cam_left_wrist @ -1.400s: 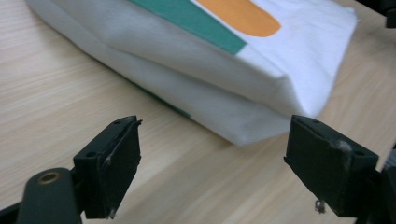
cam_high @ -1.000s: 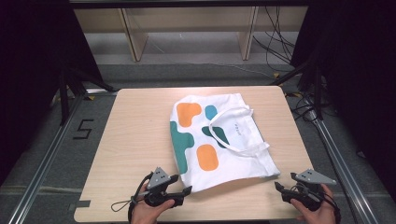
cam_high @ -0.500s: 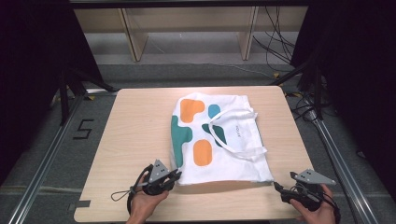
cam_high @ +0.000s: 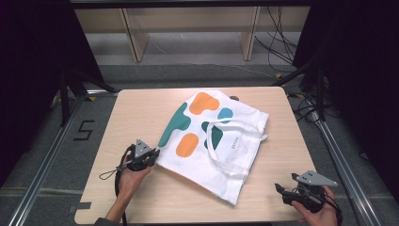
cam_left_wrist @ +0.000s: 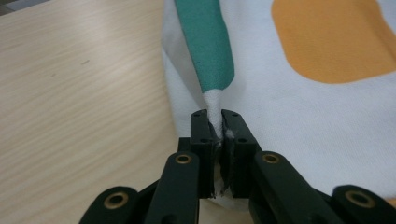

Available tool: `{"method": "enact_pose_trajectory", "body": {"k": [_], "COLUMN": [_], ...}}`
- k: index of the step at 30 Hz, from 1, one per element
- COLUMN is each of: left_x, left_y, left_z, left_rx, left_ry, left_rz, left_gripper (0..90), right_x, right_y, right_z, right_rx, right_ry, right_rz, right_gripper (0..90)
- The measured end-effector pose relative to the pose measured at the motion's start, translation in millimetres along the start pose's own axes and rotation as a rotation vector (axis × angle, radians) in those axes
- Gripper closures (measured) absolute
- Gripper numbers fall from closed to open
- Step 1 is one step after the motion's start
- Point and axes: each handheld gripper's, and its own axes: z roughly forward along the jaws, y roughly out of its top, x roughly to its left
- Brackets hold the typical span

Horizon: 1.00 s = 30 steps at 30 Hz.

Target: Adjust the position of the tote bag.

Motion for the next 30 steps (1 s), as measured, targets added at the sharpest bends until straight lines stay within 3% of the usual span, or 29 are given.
{"method": "enact_pose_trajectory", "body": {"k": [3, 5, 6, 7, 10, 11, 12, 14, 15, 17, 19, 21, 22, 23, 24, 25, 26, 28, 29, 30], "left_x": [12.9, 19.4, 22.9, 27.5, 37.8, 41.9, 44.0, 50.6, 53.2, 59.1, 62.1, 58.3, 53.4, 47.9, 41.6, 35.4, 29.0, 21.6, -0.8, -15.0], "left_y": [5.7, 9.8, 11.8, 14.3, 20.5, 22.0, 23.6, 27.8, 29.8, 34.1, 35.3, 34.2, 33.8, 33.4, 34.0, 34.3, 34.6, 33.9, 27.2, 22.6], "left_z": [9.8, 18.9, 23.5, 26.7, 40.2, 44.6, 50.8, 59.4, 62.9, 64.7, 58.7, 47.3, 39.3, 30.4, 20.3, 10.5, 0.8, -9.1, -26.8, -34.0], "left_rx": [0.02, 0.009, 0.003, 0.019, 0.016, 0.017, -0.003, -0.006, -0.015, -0.037, -0.046, -0.043, -0.032, -0.031, -0.028, -0.032, -0.036, -0.043, -0.07, -0.074], "left_ry": [0.032, 0.047, 0.053, 0.056, 0.065, 0.069, 0.069, 0.073, 0.08, 0.081, 0.073, 0.056, 0.058, 0.056, 0.071, 0.078, 0.071, 0.048, -0.037, -0.095], "left_rz": [-0.009, -0.029, -0.035, -0.024, -0.025, -0.026, -0.057, -0.061, -0.064, -0.06, -0.11, -0.186, -0.199, -0.191, -0.172, -0.137, -0.126, -0.146, -0.198, -0.2], "left_gripper": [83.5, 83.5, 83.5, 83.4, 83.2, 83.1, 83.0, 82.6, 82.2, 80.6, 73.0, 57.7, 50.3, 45.4, 41.3, 38.3, 37.8, 33.8, 32.8, 32.9], "right_x": [1.7, 1.8, -1.3, -1.3, 1.1, -1.2, 0.7, -0.9, 2.8, 3.5, 0.7, -0.6, 2.0, -1.2, 2.8, 0.3, 0.9, -0.9, 0.7, 1.5], "right_y": [0.2, 0.3, 0.6, 0.6, 0.3, 0.7, 0.4, 1.0, 0.6, 0.4, 0.4, 0.6, 0.2, 0.5, 0.0, 0.4, 0.0, 0.4, 0.5, 0.7], "right_z": [-0.7, 0.4, 1.2, 1.5, 0.5, 1.1, 0.8, 1.0, 0.5, 0.8, 1.5, 1.0, 0.4, 0.6, -1.1, -1.0, -0.7, 0.1, 0.0, -0.4], "right_rx": [0.014, 0.004, -0.01, -0.009, -0.003, -0.012, -0.008, -0.009, 0.008, 0.013, 0.001, 0.0, 0.007, -0.009, 0.009, -0.002, -0.004, 0.001, 0.005, 0.011], "right_ry": [0.003, 0.005, -0.005, -0.001, -0.004, 0.0, -0.002, -0.003, 0.009, 0.012, 0.004, -0.002, 0.005, 0.005, 0.012, 0.006, 0.005, 0.019, 0.018, 0.015], "right_rz": [0.009, -0.005, -0.046, -0.048, -0.019, -0.049, -0.03, -0.059, -0.01, -0.008, -0.045, -0.055, -0.017, -0.048, 0.005, -0.031, -0.025, -0.053, -0.057, -0.062], "right_gripper": [26.4, 26.4, 26.4, 26.4, 26.4, 26.4, 26.4, 26.4, 26.4, 26.4, 26.4, 26.4, 26.4, 26.4, 26.4, 26.4, 26.4, 26.4, 26.4, 26.4]}}
